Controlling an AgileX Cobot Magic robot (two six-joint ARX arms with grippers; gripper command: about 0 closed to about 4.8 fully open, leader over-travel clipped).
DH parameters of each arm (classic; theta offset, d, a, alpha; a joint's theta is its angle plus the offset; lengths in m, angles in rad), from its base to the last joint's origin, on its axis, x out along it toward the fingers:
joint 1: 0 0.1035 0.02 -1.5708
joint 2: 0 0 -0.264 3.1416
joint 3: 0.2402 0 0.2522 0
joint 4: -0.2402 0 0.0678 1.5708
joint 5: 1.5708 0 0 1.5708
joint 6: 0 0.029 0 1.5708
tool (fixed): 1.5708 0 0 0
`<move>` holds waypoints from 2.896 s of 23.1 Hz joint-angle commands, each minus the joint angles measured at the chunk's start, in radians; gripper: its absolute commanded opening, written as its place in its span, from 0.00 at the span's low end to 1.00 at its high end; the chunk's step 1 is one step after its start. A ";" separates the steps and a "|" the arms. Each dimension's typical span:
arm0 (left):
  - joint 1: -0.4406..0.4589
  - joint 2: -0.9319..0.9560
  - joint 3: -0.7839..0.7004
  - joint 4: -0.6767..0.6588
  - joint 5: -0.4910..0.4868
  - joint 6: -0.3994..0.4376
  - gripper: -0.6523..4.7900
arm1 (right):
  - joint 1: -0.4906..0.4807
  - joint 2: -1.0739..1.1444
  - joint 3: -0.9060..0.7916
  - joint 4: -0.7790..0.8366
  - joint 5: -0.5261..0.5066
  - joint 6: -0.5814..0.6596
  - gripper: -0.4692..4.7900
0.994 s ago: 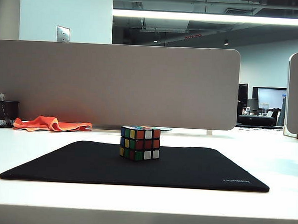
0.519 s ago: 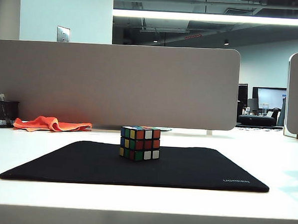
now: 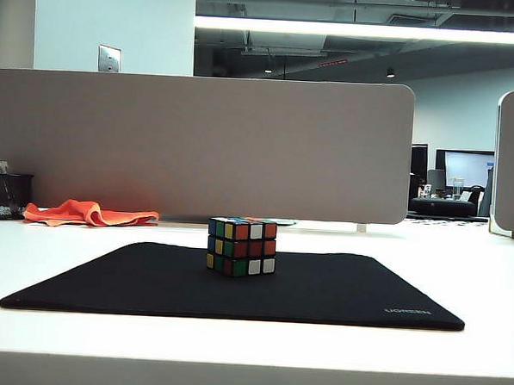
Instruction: Pick up the cube on the right side of the mouse pad, then place it in the center of the mouse pad.
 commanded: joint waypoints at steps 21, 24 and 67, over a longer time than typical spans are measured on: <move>0.000 -0.212 -0.361 0.316 -0.121 -0.059 0.11 | 0.001 -0.360 -0.440 0.243 0.066 -0.010 0.07; 0.001 -0.298 -0.406 0.316 -0.140 -0.061 0.11 | 0.001 -0.404 -0.480 0.247 0.095 -0.009 0.07; 0.001 -0.319 -0.579 0.330 -0.196 -0.003 0.11 | 0.005 -0.403 -0.639 0.235 0.085 -0.065 0.07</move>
